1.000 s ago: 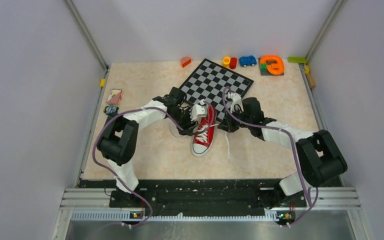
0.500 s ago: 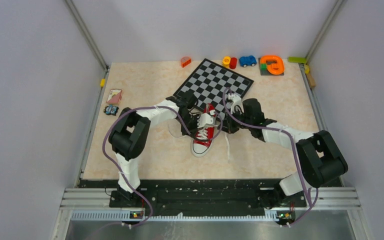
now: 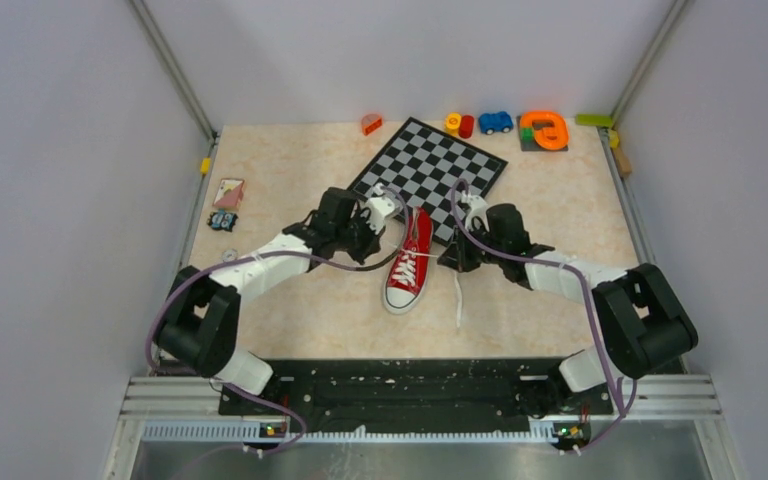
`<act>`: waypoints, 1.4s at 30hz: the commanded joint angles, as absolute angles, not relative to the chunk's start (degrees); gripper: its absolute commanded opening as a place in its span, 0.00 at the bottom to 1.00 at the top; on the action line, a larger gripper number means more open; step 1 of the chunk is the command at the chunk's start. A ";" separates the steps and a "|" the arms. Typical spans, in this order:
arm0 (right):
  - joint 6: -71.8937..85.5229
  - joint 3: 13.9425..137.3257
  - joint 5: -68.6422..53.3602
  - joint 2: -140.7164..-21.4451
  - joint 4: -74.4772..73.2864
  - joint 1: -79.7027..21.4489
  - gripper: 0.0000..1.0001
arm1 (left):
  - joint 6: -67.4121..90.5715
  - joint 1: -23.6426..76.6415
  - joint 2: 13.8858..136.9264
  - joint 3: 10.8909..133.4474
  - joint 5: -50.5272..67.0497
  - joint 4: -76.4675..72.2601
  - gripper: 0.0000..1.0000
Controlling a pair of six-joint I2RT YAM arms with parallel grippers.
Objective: Tie the shoes
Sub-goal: Wrap the shoelace around the shoelace.
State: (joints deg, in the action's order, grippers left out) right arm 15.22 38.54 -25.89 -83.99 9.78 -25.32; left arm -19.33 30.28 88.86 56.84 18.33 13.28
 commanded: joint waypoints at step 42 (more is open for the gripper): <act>1.67 54.76 -31.69 -90.58 20.08 -37.08 0.56 | 6.54 19.90 77.47 34.23 40.74 -32.83 0.00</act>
State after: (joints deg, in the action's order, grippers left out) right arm 5.45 51.13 -28.95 -88.55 14.59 -35.97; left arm 6.09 20.36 79.24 34.89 39.86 -24.69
